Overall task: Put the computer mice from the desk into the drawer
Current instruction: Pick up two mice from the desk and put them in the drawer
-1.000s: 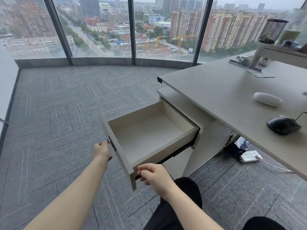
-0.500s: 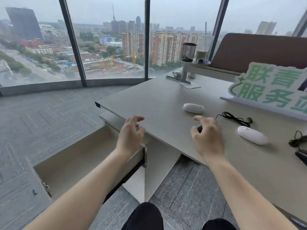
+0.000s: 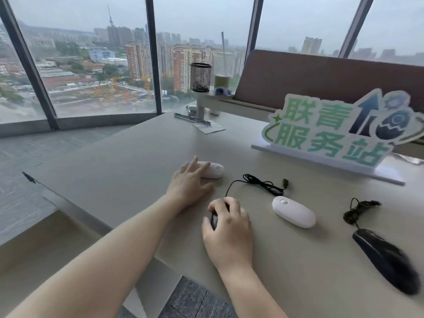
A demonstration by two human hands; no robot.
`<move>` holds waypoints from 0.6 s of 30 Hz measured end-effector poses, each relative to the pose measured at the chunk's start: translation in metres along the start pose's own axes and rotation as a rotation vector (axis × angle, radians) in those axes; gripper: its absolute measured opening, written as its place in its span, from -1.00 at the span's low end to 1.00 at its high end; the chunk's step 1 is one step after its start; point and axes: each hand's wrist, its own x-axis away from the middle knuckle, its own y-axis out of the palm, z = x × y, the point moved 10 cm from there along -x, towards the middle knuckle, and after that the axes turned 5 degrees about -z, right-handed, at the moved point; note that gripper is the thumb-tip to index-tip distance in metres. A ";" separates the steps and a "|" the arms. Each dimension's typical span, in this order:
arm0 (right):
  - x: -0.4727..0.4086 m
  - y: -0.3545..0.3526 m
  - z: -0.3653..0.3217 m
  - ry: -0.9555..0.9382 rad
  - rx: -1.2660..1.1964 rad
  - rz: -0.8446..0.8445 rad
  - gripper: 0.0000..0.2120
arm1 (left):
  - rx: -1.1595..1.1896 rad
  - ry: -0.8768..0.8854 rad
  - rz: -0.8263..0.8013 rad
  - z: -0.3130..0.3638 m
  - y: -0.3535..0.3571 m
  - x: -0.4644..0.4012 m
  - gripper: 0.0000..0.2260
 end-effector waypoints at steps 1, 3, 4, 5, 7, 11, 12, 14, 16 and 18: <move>-0.001 -0.001 0.001 0.000 -0.002 0.013 -0.82 | -0.002 0.018 0.005 0.001 0.000 -0.005 -0.37; -0.002 -0.001 0.004 0.013 0.002 0.030 -0.77 | 0.008 0.066 0.038 0.005 -0.003 -0.012 -0.42; -0.003 -0.001 0.006 0.022 0.005 0.038 -0.75 | 0.013 0.090 0.070 0.007 -0.005 -0.012 -0.46; -0.003 -0.002 0.006 0.030 0.011 0.046 -0.73 | 0.019 0.110 0.108 0.010 -0.009 -0.011 -0.51; -0.002 -0.003 0.006 0.038 0.039 0.055 -0.70 | 0.031 0.117 0.164 0.012 -0.015 -0.007 -0.59; 0.000 -0.005 0.006 0.051 0.080 0.054 -0.65 | -0.015 0.016 0.186 0.000 -0.019 0.010 -0.59; 0.000 -0.005 0.005 0.043 0.070 0.058 -0.64 | -0.034 -0.017 0.201 -0.005 -0.023 0.017 -0.59; 0.002 -0.006 -0.001 -0.015 0.020 0.044 -0.61 | -0.048 -0.070 0.224 -0.018 -0.032 0.040 -0.60; 0.005 -0.007 -0.010 -0.089 -0.066 0.017 -0.60 | -0.014 -0.125 0.234 -0.038 -0.044 0.069 -0.61; 0.011 -0.012 -0.023 -0.154 -0.164 -0.008 -0.60 | 0.091 -0.185 0.274 -0.067 -0.062 0.106 -0.57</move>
